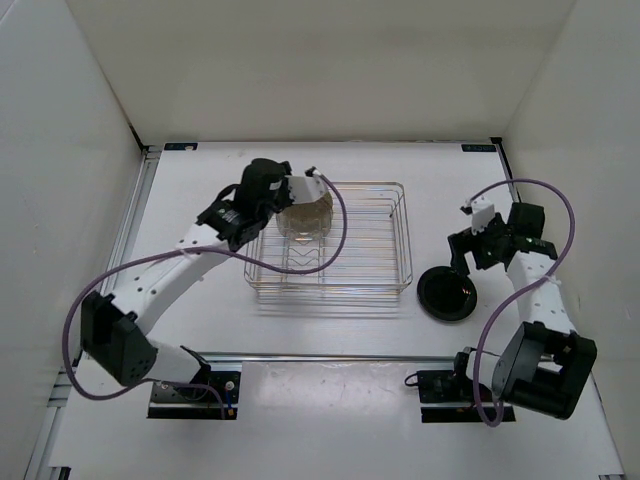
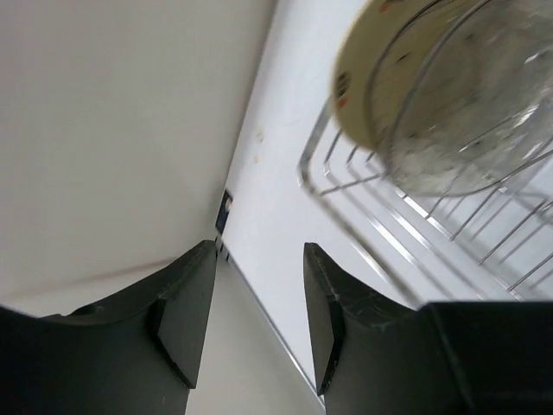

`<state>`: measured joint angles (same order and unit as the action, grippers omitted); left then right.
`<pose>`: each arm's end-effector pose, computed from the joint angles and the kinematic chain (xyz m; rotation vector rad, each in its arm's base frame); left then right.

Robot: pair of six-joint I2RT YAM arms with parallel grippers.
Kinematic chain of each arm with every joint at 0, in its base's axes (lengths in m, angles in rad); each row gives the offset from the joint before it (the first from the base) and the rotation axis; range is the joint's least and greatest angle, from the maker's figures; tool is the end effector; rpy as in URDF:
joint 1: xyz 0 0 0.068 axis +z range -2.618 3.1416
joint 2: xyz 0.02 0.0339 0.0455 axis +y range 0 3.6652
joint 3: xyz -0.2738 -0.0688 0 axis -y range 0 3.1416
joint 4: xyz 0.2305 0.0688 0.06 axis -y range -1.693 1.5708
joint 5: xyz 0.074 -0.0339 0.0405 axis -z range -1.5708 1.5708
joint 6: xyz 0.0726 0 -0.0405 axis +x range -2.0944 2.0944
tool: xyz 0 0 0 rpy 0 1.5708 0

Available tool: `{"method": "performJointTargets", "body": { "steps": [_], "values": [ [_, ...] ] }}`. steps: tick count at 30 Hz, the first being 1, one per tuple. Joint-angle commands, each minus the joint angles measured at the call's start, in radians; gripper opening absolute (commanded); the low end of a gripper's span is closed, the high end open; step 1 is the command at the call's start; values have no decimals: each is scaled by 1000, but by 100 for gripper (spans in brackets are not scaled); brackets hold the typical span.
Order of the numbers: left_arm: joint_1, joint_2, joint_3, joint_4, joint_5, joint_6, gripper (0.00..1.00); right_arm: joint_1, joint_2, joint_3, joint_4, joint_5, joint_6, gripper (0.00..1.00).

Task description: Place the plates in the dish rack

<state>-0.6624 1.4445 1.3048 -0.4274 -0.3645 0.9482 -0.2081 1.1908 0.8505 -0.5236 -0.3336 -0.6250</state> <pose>0.2854 -0.1898 0.3362 1.3905 1.6358 0.5566 0.2479 -0.0281 0.2390 -0.6339 2.2862 0.0111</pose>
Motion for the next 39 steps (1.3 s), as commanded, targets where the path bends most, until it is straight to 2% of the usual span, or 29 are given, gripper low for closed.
{"method": "performJointTargets", "body": {
  "steps": [1,3,7,12,17,25,31,39],
  "values": [
    [62,-123,-59,1,-4,-49,56,-86,19,-33,-117,-133,-164,100],
    [99,-174,-87,1,12,-77,56,-146,30,-50,-162,-160,-209,100],
    [255,-315,-188,1,81,-164,56,-220,73,-71,-225,-222,-297,90],
    [429,-415,-337,1,246,-296,58,-287,171,-59,-297,-275,-412,81],
    [616,-463,-407,1,427,-405,63,-341,273,-24,-335,-321,-475,74],
    [728,-503,-479,1,593,-505,66,-410,392,10,-335,-370,-531,71],
    [741,-512,-489,1,602,-514,67,-435,470,45,-351,-403,-551,70],
    [750,-532,-480,1,602,-523,70,-444,481,65,-351,-412,-541,68]
  ]
}}
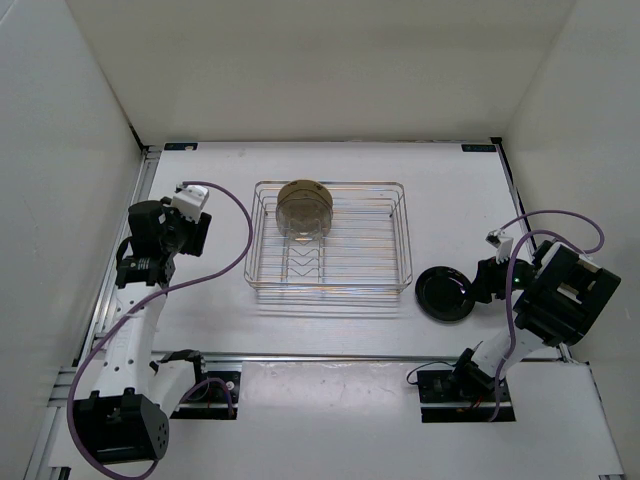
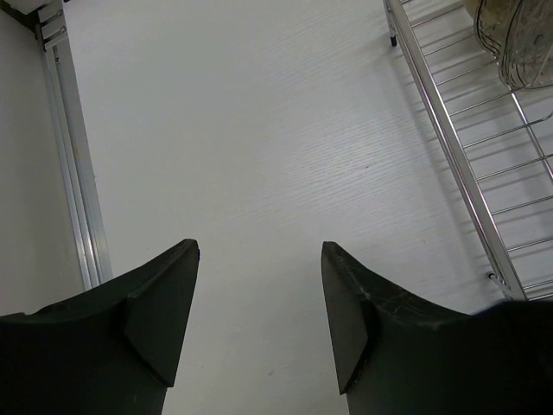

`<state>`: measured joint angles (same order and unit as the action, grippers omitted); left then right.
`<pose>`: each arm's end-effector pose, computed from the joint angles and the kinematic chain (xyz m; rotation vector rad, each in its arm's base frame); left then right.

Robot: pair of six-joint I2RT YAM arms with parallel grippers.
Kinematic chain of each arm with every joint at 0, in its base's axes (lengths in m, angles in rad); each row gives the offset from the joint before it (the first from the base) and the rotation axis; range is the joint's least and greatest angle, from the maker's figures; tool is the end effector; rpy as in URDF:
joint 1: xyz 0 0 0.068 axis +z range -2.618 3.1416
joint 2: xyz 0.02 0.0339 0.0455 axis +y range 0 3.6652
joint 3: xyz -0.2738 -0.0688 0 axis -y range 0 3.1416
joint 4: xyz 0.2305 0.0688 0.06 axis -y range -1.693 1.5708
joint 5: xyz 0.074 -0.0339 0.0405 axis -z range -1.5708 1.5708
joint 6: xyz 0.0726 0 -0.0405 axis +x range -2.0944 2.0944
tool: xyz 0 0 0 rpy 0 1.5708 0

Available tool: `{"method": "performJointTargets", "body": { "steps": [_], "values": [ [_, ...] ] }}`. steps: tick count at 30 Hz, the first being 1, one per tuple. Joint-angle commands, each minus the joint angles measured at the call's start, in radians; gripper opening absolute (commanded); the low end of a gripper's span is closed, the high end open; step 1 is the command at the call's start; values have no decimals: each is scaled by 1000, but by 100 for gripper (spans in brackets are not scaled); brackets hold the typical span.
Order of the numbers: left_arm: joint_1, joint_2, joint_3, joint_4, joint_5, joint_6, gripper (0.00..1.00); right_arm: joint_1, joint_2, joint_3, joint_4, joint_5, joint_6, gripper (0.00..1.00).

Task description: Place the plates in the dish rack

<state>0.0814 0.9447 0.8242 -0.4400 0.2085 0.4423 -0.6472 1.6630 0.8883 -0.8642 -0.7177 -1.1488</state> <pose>0.2189 0.0028 0.2901 0.5001 2.0592 0.0890 0.2228 -0.1085 0.1394 -0.5993 2.4702 0.6618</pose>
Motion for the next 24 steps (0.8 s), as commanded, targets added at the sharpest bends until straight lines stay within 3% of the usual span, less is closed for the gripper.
{"method": "performJointTargets", "body": {
  "steps": [1,24],
  "values": [
    [6,-32,1,14,29,-17,70,-5,9,28,-10,-28,-17,66],
    [6,-41,10,-5,11,-27,71,-5,110,138,-137,27,-69,62]
  ]
}}
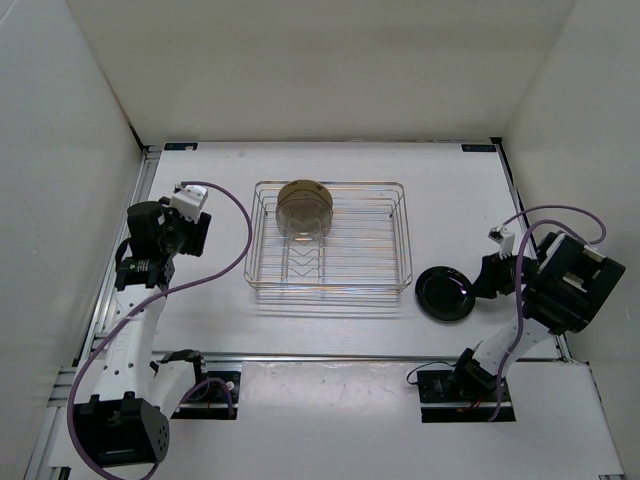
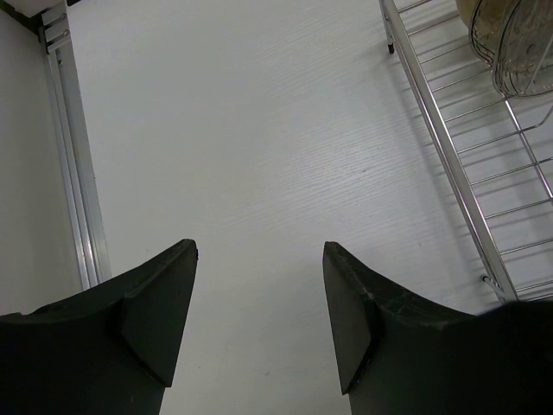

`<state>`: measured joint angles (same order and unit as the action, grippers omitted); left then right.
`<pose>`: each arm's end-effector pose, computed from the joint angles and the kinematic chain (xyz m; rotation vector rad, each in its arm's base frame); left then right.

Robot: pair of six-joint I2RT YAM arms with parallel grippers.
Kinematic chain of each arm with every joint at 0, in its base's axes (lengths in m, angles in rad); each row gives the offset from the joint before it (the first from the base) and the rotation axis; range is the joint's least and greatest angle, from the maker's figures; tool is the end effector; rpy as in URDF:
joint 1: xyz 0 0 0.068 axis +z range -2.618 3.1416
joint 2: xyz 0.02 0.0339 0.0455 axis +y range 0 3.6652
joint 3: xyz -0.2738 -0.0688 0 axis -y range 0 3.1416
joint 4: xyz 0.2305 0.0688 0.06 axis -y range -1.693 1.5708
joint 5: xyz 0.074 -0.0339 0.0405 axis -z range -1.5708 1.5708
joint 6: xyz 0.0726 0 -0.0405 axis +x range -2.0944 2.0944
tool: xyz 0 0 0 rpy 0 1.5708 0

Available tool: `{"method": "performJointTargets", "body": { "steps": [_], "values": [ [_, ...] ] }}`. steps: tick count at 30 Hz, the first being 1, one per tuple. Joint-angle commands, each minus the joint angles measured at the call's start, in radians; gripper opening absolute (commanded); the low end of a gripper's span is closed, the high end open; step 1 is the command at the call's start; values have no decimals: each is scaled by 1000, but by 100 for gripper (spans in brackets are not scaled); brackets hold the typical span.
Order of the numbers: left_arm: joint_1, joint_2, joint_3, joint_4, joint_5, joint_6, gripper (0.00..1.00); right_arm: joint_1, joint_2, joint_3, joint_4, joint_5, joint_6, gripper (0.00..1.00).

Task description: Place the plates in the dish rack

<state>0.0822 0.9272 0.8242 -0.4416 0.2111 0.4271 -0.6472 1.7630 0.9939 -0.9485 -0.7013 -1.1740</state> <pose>0.2157 0.0025 0.2934 0.4837 2.0467 0.0827 0.2362 -0.1198 0.1370 -0.6045 2.5082 0.7283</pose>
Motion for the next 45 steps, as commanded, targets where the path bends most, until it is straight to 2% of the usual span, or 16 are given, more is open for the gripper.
{"method": "performJointTargets", "body": {
  "steps": [1,13,23,32,45],
  "values": [
    [5,-24,19,-3,8,-11,71,-5,10,32,-53,11,-58,63],
    [5,-14,38,-3,8,-11,71,-5,67,107,-81,31,-85,63],
    [25,18,49,-3,28,-11,71,26,113,202,-38,31,-1,63],
    [43,36,67,-3,37,-21,71,139,115,203,-3,77,56,63],
    [53,36,67,-3,56,-21,71,139,105,192,-3,106,65,63]
  ]
}}
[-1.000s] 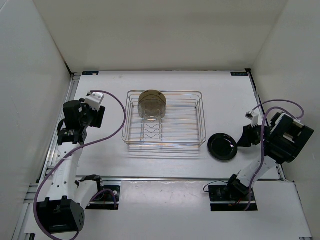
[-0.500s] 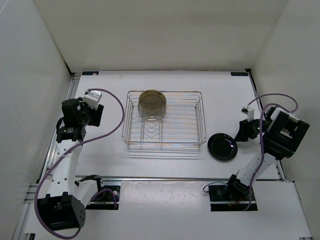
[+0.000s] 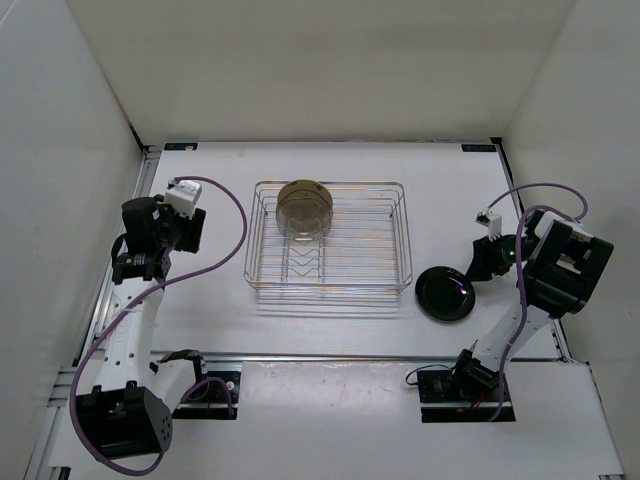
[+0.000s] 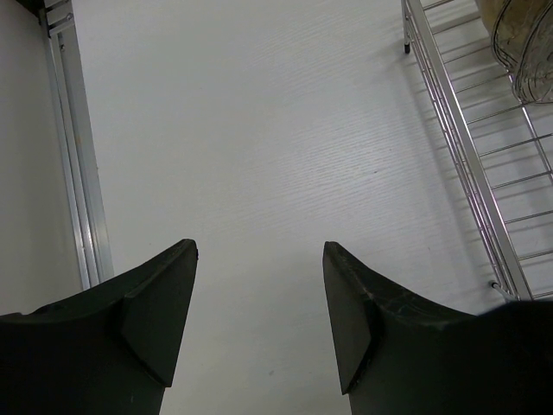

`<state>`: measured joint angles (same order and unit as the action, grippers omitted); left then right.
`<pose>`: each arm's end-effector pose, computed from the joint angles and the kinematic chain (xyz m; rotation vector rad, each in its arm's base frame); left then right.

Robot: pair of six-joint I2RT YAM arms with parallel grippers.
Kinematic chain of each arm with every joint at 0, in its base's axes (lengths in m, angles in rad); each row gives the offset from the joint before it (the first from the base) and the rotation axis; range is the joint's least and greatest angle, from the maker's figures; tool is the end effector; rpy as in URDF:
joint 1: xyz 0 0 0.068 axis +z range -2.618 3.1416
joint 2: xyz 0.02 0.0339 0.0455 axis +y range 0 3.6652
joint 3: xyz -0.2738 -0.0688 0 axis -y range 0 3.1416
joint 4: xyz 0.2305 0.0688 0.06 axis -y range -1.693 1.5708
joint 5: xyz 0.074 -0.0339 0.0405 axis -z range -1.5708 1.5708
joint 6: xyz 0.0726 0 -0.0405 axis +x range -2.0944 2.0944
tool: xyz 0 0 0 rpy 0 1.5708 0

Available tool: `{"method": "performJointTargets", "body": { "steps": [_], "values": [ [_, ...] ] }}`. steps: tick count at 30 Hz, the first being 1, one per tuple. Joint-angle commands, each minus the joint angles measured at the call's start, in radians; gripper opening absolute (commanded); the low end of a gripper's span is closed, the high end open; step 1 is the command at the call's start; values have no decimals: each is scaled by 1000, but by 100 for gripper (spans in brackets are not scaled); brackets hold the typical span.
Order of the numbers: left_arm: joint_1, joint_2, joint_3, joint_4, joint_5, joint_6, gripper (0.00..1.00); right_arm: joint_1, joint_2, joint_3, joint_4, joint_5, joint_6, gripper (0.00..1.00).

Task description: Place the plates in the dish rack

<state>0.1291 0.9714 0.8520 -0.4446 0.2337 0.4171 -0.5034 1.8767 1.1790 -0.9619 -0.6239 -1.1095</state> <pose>0.2241 0.0121 0.2944 0.4387 2.0727 0.0751 0.2884 -0.1104 0.1401 -0.7601 2.5590 0.6813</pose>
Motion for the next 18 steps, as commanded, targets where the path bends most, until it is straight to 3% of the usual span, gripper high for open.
{"method": "performJointTargets", "body": {
  "steps": [1,18],
  "values": [
    [6,-8,39,0,33,-11,71,-4,-8,7,11,41,-10,63],
    [6,-8,39,0,42,-11,71,45,-28,-44,-17,108,-50,63]
  ]
}}
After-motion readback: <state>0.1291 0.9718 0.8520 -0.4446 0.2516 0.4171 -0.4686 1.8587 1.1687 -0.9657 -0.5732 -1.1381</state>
